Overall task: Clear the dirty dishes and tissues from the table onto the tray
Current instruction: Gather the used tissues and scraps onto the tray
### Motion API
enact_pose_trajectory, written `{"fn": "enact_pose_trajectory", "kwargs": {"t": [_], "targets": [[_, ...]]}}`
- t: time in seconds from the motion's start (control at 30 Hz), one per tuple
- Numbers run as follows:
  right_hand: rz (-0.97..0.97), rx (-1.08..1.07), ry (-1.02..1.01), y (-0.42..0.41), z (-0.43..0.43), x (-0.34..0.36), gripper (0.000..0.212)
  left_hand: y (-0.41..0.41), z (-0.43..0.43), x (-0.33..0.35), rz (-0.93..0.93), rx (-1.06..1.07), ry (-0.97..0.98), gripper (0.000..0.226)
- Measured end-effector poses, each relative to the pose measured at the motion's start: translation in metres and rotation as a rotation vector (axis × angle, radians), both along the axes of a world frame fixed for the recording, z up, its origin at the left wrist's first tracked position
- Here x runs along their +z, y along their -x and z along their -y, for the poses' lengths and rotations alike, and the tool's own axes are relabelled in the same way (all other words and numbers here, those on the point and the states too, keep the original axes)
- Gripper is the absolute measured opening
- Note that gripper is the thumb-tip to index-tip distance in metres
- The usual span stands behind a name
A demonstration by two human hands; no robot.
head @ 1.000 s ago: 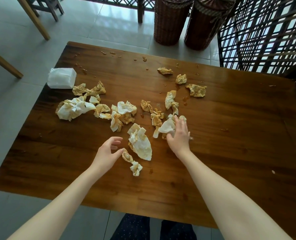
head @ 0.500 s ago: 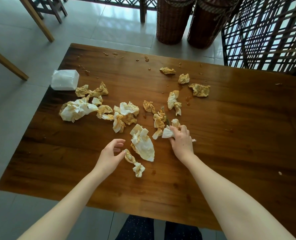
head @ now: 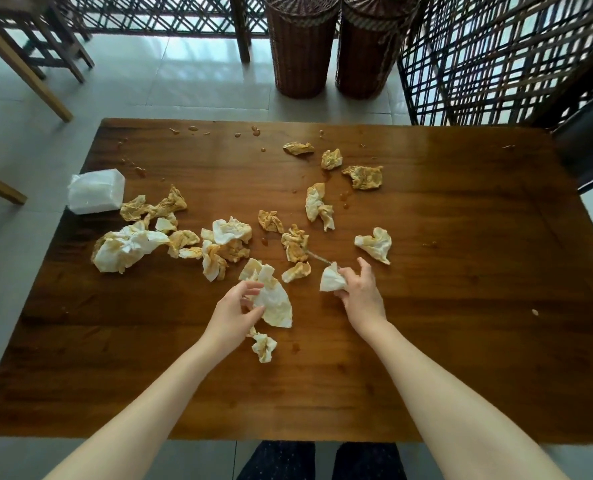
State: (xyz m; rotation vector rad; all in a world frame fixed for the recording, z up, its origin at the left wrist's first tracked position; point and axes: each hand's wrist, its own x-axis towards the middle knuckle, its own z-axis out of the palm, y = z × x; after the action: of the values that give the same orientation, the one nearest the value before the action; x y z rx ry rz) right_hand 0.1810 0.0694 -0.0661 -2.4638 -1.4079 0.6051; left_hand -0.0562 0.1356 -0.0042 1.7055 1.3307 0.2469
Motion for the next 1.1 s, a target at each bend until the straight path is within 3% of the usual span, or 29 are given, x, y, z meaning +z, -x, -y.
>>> {"fn": "enact_pose_trajectory", "kwargs": {"t": [0.17, 0.57, 1.1], "targets": [[-0.033, 0.025, -0.075, -0.004, 0.001, 0.007, 0.039, -0.01, -0.003, 0.002, -0.025, -0.055, 0.008, 0.039], [-0.161, -0.23, -0.282, -0.057, 0.071, 0.043, 0.029, -0.069, 0.027, 0.021, 0.018, -0.1, 0.011, 0.039], [-0.239, -0.324, -0.272, -0.166, 0.215, 0.057, 0.027, -0.208, 0.115, 0.011, -0.048, -0.146, -0.057, 0.038]]}}
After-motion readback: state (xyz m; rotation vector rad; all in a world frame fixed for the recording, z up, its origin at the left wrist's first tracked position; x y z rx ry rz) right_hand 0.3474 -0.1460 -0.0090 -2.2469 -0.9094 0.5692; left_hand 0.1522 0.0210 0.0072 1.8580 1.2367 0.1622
